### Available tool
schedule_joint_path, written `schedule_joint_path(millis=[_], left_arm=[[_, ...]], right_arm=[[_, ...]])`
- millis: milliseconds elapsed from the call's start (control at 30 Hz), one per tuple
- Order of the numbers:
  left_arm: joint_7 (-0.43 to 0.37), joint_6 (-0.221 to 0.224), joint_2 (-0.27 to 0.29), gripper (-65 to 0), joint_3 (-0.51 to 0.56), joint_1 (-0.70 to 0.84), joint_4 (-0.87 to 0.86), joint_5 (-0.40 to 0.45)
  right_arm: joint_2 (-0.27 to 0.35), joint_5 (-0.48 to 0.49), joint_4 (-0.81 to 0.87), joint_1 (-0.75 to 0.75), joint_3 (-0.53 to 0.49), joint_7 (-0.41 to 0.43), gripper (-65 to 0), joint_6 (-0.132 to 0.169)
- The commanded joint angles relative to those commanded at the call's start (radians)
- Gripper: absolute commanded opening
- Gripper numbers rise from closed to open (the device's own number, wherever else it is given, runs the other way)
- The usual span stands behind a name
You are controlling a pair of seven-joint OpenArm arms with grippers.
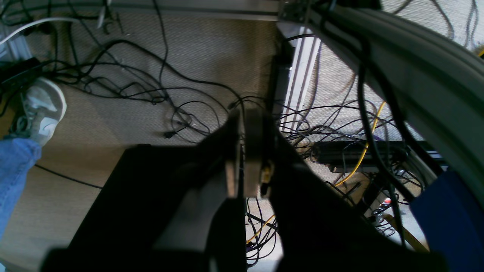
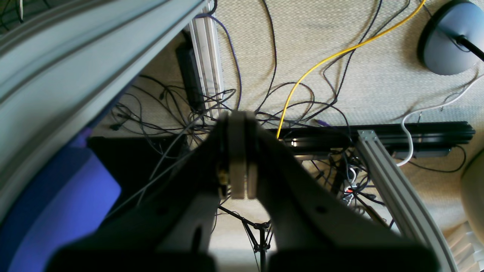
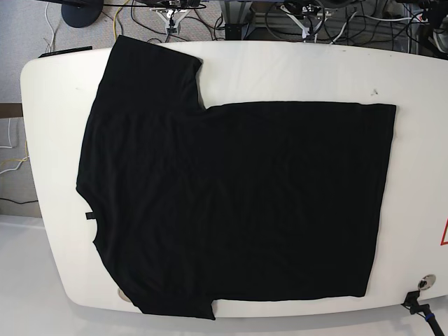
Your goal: Fold the T-shirt properly
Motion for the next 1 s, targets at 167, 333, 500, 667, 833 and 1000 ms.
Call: schedule_joint_path(millis=[167,333,500,667,833,1000], left_arm=[[-0.001,0.001,-0.004,-65.0,0.000,0.001,0.001,-0.001],[-0.012,-0.001,-0.008,-65.0,-0.003,0.010,0.006,0.001],[0.012,0.002,-0.008,-64.3,0.001,0.007,0.009,0.002],[0.016,0.002,-0.008,-64.2,0.000,0.008,0.006,0.005],[0.021,0.001,-0.008,-64.2,0.000,0.009,0.004,0.004],[0.021,0.003,-0.010,-64.3,0.001,0.012,0.000,0.004]], right_arm=[[0.001,-0.001,-0.001,0.000,-0.004,0.005,-65.0,-0.001],[0.000,-0.002,0.003,-0.005,-0.005,0.009,-65.0,0.001],[0.001,0.003,0.003,-0.006,-0.001,0.008,-64.9,0.016],[0.000,0.000,0.003,-0.004,-0.001,0.002,-65.0,0.015],[-0.001,-0.003,-0.001,-0.003,-0.001,0.005,-65.0,0.013],[0.000,0.004,0.001,-0.003,-0.002,0.002,-65.0,0.013]])
